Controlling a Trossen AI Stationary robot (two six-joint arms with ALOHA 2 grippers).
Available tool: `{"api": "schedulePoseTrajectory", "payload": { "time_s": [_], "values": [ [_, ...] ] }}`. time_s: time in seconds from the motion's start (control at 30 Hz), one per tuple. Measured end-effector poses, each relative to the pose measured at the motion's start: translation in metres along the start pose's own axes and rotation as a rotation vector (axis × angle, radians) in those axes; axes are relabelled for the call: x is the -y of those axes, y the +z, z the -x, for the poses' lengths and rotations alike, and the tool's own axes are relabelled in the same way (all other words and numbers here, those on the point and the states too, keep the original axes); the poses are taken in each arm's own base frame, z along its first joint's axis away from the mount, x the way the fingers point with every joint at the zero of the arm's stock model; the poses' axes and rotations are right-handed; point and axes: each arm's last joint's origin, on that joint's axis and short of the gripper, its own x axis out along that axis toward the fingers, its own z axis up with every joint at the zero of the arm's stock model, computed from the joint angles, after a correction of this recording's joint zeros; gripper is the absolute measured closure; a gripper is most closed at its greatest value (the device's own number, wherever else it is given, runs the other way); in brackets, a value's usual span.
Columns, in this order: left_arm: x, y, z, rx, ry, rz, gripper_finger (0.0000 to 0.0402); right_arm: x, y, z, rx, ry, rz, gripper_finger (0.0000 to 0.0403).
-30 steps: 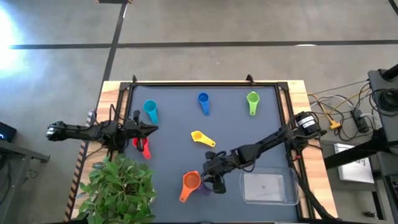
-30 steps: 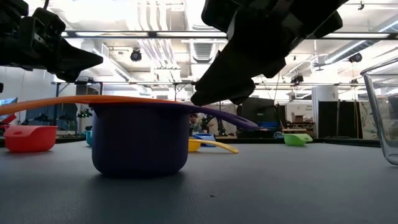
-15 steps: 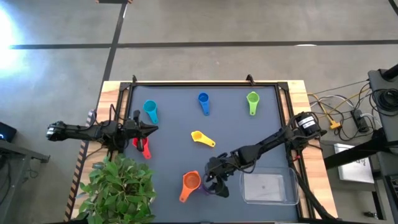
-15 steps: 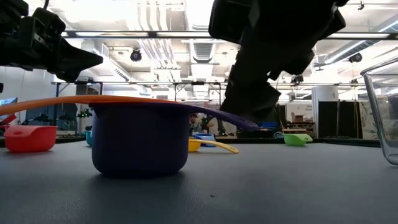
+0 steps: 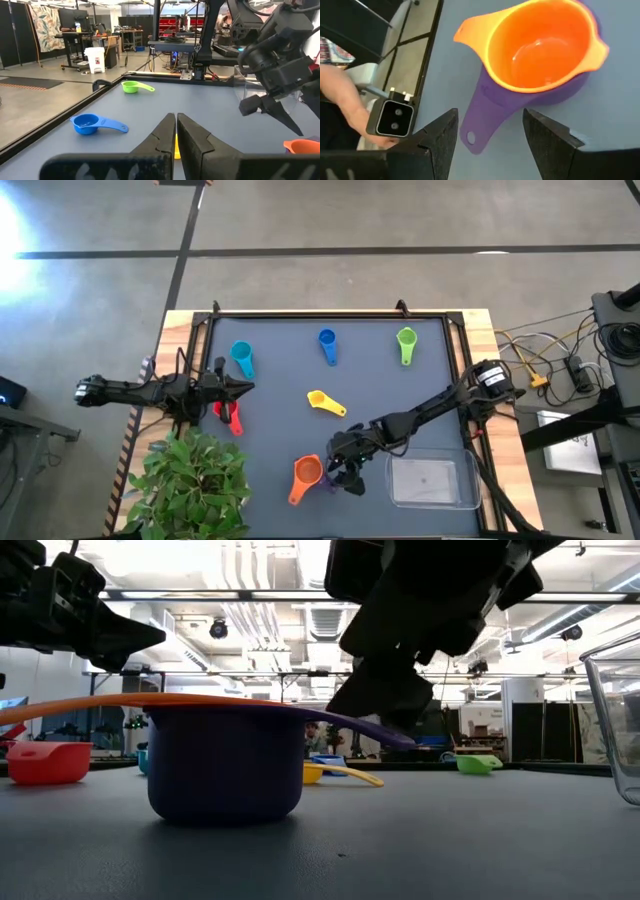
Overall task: Nest measuring cups in basket
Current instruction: Move the stacked measuring cups to the top middle of the table
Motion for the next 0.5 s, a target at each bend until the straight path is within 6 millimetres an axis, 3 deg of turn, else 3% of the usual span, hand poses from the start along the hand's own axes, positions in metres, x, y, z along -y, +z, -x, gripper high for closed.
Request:
{"api": "schedulePoseTrajectory", "payload": {
  "time_s": [0.2,0.5],
  "values": [
    [0.0,0.0,0.0,-0.001,0.0,0.0,0.0402,0.014,-0.011,-0.016,-0.05,0.005,-0.039,0.0191],
    [0.0,0.0,0.0,-0.004,0.0,-0.001,0.0402,0.011,-0.005,-0.018,-0.025,0.071,-0.03,0.0199]
  ]
}}
